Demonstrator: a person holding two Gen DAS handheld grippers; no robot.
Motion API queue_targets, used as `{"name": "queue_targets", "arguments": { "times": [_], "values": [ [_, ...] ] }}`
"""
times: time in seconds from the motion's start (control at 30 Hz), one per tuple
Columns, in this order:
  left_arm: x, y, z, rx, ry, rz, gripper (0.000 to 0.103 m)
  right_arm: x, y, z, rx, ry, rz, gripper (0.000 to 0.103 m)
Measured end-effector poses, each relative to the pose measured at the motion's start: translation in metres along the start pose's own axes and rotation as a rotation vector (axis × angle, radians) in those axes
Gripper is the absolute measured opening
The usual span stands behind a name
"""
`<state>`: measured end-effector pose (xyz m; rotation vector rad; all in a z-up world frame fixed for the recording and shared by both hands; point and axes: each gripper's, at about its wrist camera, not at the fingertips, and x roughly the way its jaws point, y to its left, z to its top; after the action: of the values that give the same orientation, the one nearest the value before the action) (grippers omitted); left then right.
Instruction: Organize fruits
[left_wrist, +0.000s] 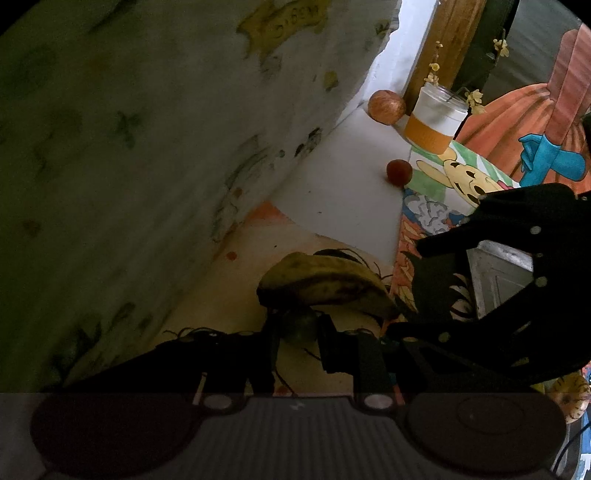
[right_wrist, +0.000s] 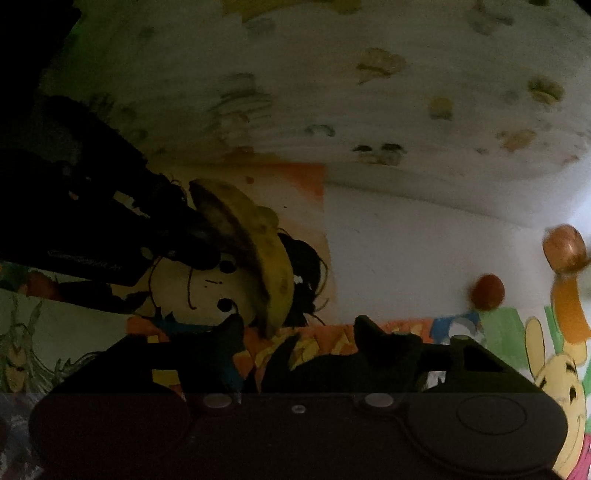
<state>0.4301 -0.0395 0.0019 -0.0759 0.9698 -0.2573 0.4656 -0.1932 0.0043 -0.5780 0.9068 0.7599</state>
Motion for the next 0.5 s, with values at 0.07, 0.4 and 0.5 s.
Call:
{"name": "queue_targets", "arguments": {
  "times": [0.07, 0.4, 0.5],
  "values": [
    [0.000, 0.000, 0.000, 0.000, 0.000, 0.000, 0.024, 0.002, 0.000, 0.002, -0.024, -0.004, 0.007, 0.064],
    [0.000, 0.000, 0.000, -0.001, 0.001, -0.003, 0.024, 0.009, 0.002, 0.018, -0.119, -0.015, 0.059, 0.044],
    [0.000, 0.001, 0.000, -0.001, 0.001, -0.003, 0.024, 0.011, 0.002, 0.021, -0.127, -0.020, 0.071, 0.038]
  ]
}}
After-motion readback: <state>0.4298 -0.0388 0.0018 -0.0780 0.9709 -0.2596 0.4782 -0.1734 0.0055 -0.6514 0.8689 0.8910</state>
